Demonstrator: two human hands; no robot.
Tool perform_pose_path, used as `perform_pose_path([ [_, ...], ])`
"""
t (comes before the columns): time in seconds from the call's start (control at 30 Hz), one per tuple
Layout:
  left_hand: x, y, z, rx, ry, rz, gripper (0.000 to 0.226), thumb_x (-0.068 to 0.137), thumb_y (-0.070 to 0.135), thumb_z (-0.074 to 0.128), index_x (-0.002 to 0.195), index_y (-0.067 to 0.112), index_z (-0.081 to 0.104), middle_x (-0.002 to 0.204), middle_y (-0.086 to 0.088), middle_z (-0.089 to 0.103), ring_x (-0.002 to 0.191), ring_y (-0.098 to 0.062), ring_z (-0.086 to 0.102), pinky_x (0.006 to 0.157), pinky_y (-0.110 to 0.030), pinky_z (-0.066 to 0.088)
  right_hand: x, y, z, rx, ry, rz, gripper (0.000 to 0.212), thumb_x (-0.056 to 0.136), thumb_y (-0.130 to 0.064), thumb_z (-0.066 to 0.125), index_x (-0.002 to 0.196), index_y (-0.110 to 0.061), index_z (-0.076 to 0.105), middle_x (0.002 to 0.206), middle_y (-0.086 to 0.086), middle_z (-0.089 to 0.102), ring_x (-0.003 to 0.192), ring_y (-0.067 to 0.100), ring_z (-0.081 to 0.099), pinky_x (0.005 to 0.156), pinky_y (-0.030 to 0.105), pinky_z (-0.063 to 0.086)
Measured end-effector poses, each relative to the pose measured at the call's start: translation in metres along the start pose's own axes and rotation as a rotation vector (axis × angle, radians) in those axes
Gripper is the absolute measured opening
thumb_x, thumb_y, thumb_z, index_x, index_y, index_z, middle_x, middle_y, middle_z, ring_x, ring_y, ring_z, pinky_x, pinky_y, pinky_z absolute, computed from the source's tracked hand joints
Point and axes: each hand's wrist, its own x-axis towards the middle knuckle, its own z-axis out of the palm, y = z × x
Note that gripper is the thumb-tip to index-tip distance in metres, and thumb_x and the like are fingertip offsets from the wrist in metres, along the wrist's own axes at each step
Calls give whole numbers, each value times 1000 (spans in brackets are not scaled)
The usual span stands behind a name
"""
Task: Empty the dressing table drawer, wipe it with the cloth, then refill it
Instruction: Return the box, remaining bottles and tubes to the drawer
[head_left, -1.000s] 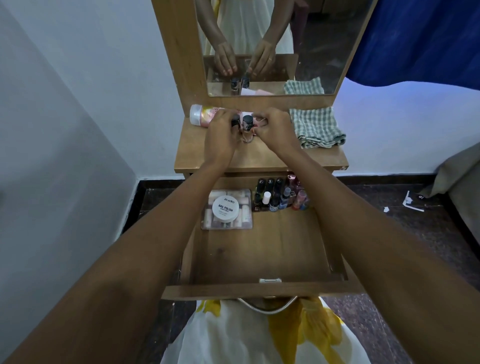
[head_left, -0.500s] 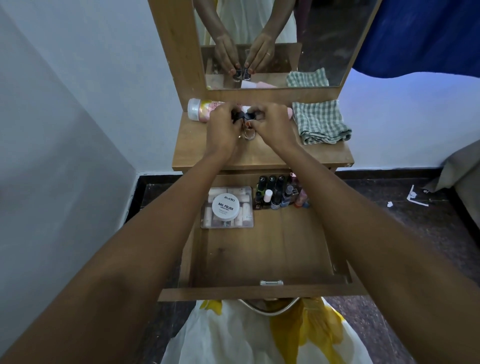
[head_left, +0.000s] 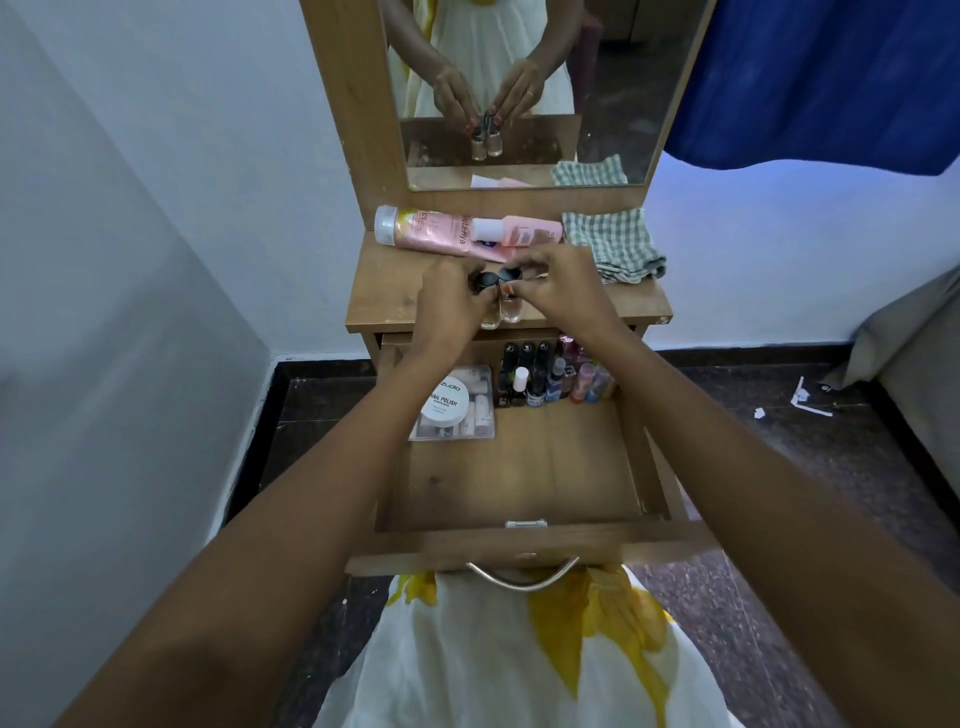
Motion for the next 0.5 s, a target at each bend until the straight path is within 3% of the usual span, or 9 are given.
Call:
perform_pose_path([
  [0.17,-22,0,6,12,-73,-48,39,83,10,67,119,0,61,116,-17,65,104,-25,64,93,-29,48,-29,7,1,-8,-22,9,23,77,-1,67,100,-2,70,94,16,71,81,19,64,68,8,44],
  [0.27,-37,-6,13,-8,-127,-44,32,80,9,70,110,-1,66,105,-18,69,93,-27,66,86,-38,53,-45,13,6,-19,-50,45,23,78,0,65,100,-2,69,91,16,71,83,22,66,68,15,47],
  [0.37,-51,-12,20,-6,-182,-55,26,79,4,69,103,-3,68,98,-19,71,85,-26,65,79,-33,50,-61,18,14,-34,-68,41,24,77,2,64,100,2,69,86,21,71,82,29,67,69,22,47],
  [0.5,-61,-25,34,64,-248,-95,19,79,1,65,98,-1,69,95,-19,70,87,-32,65,76,-36,49,-77,32,28,-56,-113,104,35,79,0,64,114,0,63,106,17,69,95,26,65,78,16,45],
])
